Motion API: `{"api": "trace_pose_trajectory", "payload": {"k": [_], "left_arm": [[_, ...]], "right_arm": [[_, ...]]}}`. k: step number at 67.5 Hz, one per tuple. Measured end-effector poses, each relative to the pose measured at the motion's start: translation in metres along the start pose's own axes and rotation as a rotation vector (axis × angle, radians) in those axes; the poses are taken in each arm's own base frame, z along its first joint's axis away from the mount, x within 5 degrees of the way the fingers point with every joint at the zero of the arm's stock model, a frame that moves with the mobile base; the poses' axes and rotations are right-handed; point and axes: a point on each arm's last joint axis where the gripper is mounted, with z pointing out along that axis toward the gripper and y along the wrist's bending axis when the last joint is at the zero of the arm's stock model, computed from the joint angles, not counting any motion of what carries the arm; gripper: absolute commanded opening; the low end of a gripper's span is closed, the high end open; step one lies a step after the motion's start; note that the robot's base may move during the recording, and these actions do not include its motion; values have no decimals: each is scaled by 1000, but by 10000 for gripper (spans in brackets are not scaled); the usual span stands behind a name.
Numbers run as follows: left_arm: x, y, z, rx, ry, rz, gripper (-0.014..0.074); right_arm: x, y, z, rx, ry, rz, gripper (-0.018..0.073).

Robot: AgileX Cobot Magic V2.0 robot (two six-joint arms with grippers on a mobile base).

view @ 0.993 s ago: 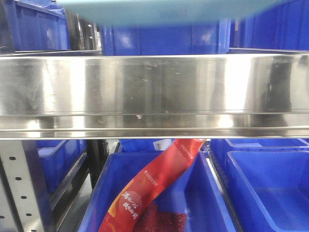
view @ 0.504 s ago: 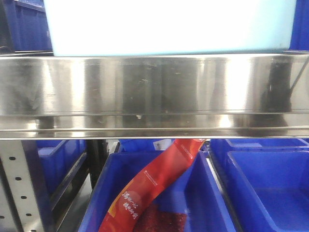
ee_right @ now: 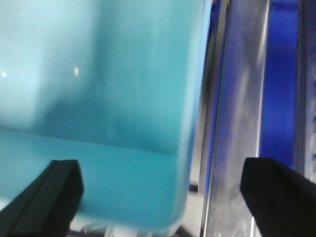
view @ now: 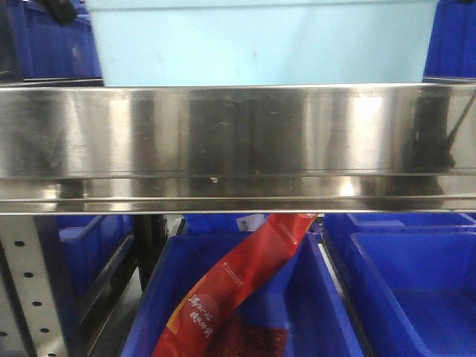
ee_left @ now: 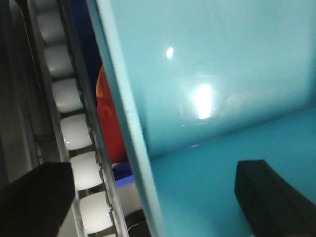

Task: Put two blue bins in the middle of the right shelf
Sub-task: 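Lower the nested cyan bins onto the middle shelf rollers with both grippers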

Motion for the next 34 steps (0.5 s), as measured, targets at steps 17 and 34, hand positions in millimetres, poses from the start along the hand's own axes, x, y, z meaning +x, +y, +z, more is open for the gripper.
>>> {"api": "trace_pose_trajectory", "payload": {"k": [17,34], "left_arm": [[3,-2,-60,-25,-147,31,361],[18,6,-112,-151,-290,79,-110]], "right_arm": [[1,10,-57,-17,-234,-27,249],[10,7,-99,75,-359,-88,-165]]}}
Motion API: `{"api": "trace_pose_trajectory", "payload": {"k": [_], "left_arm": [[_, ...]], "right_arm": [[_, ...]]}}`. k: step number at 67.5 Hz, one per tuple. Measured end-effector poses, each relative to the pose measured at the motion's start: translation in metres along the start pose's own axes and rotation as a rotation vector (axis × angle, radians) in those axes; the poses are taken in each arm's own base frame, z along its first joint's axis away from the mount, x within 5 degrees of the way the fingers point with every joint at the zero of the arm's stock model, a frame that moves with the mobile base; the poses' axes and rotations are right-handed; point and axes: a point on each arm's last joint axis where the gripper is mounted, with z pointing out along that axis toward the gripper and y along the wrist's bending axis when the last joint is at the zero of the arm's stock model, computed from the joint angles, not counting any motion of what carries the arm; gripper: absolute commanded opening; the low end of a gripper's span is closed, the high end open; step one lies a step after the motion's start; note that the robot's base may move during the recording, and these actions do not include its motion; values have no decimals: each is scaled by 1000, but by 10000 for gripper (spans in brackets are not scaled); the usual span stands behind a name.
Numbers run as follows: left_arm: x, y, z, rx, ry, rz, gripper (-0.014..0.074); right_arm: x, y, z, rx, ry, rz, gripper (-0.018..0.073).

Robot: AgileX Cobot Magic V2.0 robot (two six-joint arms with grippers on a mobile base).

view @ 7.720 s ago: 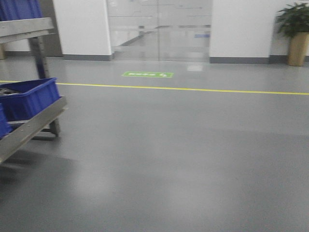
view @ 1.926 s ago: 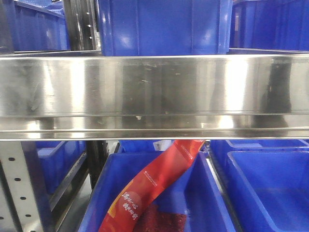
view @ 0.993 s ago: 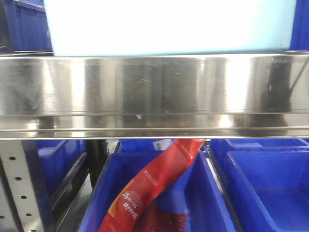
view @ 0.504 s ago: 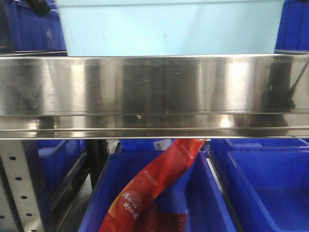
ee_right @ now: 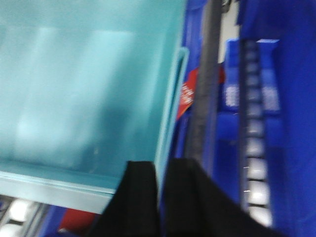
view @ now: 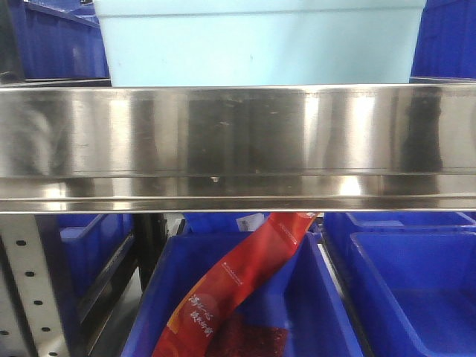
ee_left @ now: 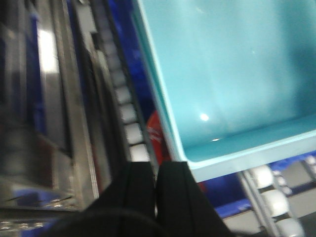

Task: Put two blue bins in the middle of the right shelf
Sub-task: 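Lower the nested cyan bins onto the middle shelf rollers with both grippers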

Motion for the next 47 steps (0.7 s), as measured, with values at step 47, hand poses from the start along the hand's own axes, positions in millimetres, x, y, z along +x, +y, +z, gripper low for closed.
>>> {"api": "trace_pose_trajectory", "payload": {"k": [47], "left_arm": [[145,15,-70,2,-450,-53,-111]], "right_arm": [[124,-16,-14,62,-133,-47,-162]]}}
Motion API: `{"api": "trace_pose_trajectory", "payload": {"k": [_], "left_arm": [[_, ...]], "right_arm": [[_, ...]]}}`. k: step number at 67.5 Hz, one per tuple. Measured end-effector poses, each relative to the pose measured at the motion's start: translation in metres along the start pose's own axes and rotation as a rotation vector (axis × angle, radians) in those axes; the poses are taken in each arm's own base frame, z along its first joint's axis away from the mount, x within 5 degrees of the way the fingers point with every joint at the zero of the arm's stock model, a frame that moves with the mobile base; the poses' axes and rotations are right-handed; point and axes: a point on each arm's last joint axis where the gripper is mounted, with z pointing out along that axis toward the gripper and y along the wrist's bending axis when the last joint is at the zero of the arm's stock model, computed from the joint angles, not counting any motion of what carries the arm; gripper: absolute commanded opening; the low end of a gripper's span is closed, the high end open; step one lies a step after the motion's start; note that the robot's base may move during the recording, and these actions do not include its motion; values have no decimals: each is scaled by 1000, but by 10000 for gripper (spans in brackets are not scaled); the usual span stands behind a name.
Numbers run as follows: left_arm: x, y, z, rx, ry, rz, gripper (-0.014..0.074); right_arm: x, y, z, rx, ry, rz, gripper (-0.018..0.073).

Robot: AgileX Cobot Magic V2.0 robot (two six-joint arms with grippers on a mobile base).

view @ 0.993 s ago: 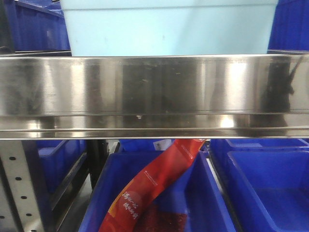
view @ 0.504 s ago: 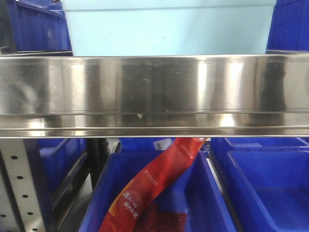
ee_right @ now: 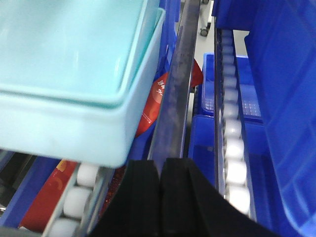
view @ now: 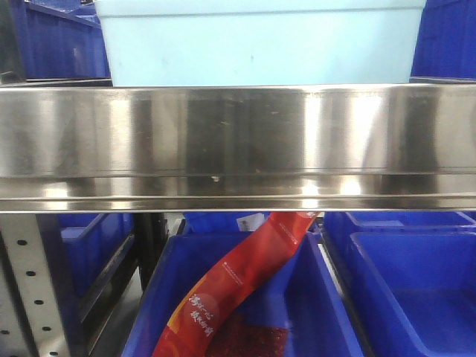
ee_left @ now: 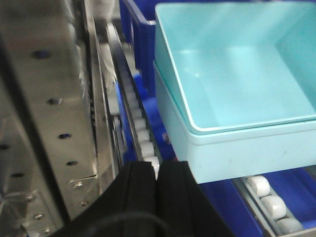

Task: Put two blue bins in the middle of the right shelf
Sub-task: 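Lower the nested cyan bins onto the middle shelf rollers with both grippers, then open both grippers and pull them back from the cyan bins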

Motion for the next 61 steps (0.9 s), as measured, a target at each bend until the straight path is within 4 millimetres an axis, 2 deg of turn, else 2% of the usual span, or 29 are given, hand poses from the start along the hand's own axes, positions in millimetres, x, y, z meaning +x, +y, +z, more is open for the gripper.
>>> {"api": "trace_pose_trajectory", "payload": {"k": [20,30,38,44,61], "left_arm": [[70,13,-65,-16,-166,32,-111],[100,19,-88,-25,-254,38,-111],[119,22,-101,-26,-322,36,-111],[128,23,-104,-25,-344,32,-111],[135,23,-101,-30,-313,32,-111]], "right_arm": [[72,-3,-28,-2,-166,-6,-162],[97,-4,-47,-7,-299,-7,-162],[110,-5,-60,-12,-405,-7,-162],[114,-5,-68,-14,-460,-7,-162],[114,-5,-71,-14,-485,-9,-162]]}}
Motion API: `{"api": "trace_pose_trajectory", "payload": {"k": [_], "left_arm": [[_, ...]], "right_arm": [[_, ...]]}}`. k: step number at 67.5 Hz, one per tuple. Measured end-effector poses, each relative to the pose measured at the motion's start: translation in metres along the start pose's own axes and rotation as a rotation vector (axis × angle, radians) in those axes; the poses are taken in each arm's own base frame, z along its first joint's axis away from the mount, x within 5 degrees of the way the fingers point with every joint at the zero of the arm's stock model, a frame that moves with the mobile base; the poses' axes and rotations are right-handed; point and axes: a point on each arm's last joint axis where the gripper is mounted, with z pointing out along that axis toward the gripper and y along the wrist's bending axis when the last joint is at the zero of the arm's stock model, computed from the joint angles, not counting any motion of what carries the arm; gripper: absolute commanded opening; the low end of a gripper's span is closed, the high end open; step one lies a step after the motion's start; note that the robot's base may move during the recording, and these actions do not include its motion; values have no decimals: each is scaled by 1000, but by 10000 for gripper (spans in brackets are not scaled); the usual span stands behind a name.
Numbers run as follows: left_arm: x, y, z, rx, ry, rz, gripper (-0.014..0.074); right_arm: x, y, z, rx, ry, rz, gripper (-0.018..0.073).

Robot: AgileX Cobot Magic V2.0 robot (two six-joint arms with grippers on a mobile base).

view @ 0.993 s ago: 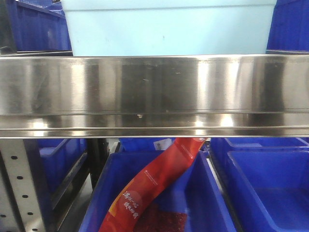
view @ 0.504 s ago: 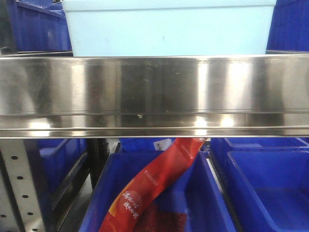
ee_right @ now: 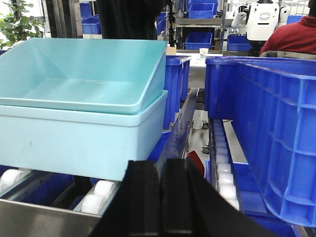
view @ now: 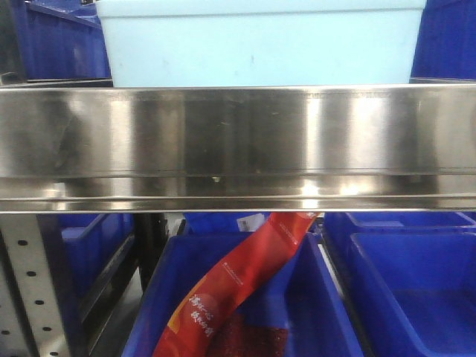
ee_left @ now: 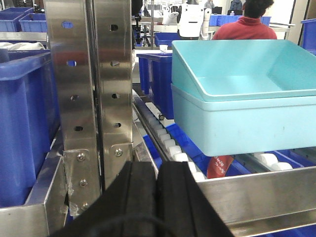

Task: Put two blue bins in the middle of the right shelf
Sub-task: 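Open both grippers and pull them back from the cyan bins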

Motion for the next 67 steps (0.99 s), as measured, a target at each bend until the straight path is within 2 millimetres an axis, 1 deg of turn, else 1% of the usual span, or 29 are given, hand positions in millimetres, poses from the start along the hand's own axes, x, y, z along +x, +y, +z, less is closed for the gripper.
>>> {"api": "trace_pose_trajectory", "payload": {"k": [42,48,52,60,67], "left_arm": [[2,0,0,-2,18,-12,-111],[3,-2,0,-33,20,-32,-111],[8,-4,4,-65,19,-21,-111],[26,-6,16,-140,14,6,-111],[51,-4,28,-194,30,-6,-111]], "right_arm": [[0,0,0,0,-2,0,-162],[0,0,0,0,-2,0,-162],[0,0,0,0,-2,0,-162],[0,0,0,0,-2,0,-162],[0,0,0,0,-2,0,-162]]}}
